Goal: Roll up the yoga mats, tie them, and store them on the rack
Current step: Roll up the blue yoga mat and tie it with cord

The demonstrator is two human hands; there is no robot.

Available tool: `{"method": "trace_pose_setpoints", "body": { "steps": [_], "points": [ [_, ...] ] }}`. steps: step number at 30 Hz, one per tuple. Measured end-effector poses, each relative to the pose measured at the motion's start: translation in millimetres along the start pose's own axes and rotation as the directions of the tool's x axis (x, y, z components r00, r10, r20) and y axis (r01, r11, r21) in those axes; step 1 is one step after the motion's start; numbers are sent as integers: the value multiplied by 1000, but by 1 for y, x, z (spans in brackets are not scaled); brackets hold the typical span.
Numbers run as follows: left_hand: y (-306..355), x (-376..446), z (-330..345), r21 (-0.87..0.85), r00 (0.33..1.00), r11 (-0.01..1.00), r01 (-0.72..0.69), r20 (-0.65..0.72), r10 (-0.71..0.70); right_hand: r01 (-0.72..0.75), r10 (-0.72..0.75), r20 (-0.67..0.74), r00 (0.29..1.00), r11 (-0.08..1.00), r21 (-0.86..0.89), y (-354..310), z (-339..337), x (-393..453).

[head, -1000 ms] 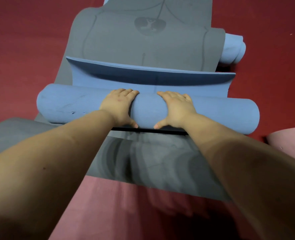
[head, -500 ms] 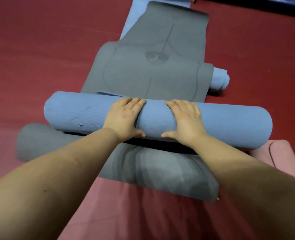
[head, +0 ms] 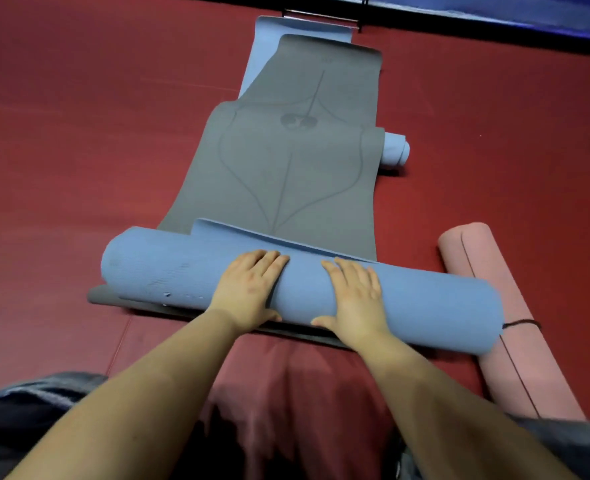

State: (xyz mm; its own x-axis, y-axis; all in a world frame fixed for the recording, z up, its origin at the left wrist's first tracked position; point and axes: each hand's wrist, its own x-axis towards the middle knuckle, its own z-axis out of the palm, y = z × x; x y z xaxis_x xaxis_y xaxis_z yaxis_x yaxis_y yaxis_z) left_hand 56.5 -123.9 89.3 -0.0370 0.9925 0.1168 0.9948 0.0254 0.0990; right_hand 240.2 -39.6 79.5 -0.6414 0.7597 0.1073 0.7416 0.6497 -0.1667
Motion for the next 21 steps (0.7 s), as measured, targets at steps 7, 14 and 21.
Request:
{"method": "trace_pose_setpoints", "body": {
  "steps": [7,14,21],
  "points": [
    [2,-33,49,-15,980,1000,-5,198,8,-56,47,154,987,997,52,-4,58,-40],
    [-14,-34,85,-171,938,975,142,339,-77,24,-29,67,997,997,71,-3,99,-50],
    [-19,-24,97,-146,879,975,168,470,-81,-138,138,15,990,975,171,-16,111,-46]
  ]
}}
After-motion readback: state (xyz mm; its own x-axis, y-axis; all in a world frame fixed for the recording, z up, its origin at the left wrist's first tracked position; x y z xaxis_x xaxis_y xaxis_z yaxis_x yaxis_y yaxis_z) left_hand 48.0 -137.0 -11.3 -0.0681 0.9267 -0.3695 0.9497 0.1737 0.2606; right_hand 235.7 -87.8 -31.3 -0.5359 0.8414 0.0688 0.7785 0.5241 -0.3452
